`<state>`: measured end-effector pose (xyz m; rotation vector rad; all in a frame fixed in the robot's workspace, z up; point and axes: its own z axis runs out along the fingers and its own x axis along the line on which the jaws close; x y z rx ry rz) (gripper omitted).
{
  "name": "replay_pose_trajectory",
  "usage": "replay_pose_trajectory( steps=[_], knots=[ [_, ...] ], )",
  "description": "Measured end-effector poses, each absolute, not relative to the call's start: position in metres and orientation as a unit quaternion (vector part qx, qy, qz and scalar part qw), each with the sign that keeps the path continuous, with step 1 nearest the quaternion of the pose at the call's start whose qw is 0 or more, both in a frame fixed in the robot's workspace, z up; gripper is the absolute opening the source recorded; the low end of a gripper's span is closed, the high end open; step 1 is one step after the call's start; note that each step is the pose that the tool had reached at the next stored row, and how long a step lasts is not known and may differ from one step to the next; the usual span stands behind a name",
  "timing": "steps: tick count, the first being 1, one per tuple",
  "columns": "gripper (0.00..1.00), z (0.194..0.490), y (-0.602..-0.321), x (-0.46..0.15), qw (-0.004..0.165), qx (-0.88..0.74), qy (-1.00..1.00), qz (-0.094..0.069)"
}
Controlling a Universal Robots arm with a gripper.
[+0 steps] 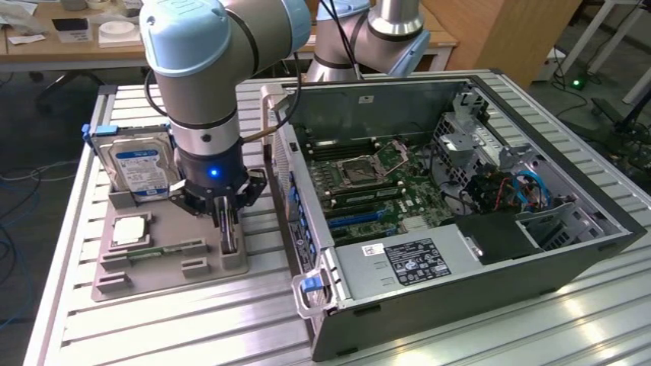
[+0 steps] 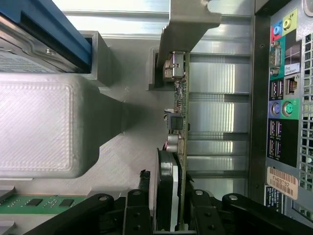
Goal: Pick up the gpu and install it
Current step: 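Pick up the gpu and move the gpu toward the slot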
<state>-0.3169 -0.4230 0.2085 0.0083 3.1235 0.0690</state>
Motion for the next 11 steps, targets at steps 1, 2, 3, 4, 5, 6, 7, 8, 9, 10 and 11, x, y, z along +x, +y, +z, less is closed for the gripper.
replay_pose_trajectory(
  steps=[1, 2, 3, 4, 5, 6, 7, 8, 9, 10, 11],
  knots=[
    [0.35, 0.2085, -0.423, -0.3169, 0.009, 0.003, 1.0, 0.022],
    [0.35, 0.2085, -0.423, -0.3169, 0.009, 0.003, 1.0, 0.022],
    [0.35, 0.2085, -0.4229, -0.3169, 0.009, 0.003, 1.0, 0.022],
    [0.29, 0.2084, -0.4229, -0.3169, 0.009, 0.003, 1.0, 0.022],
    [0.29, 0.2084, -0.4229, -0.3169, 0.009, 0.003, 1.0, 0.022],
    [0.29, 0.2084, -0.423, -0.3169, 0.009, 0.003, 1.0, 0.022],
    [0.29, 0.2083, -0.4229, -0.3169, 0.009, 0.003, 1.0, 0.022],
    [0.29, 0.2083, -0.423, -0.3168, 0.009, 0.003, 1.0, 0.022],
    [0.29, 0.2082, -0.423, -0.3168, 0.009, 0.003, 1.0, 0.022],
    [0.29, 0.2082, -0.423, -0.3168, 0.009, 0.003, 1.0, 0.022],
    [0.29, 0.2081, -0.423, -0.3168, 0.009, 0.003, 1.0, 0.022]
  ],
)
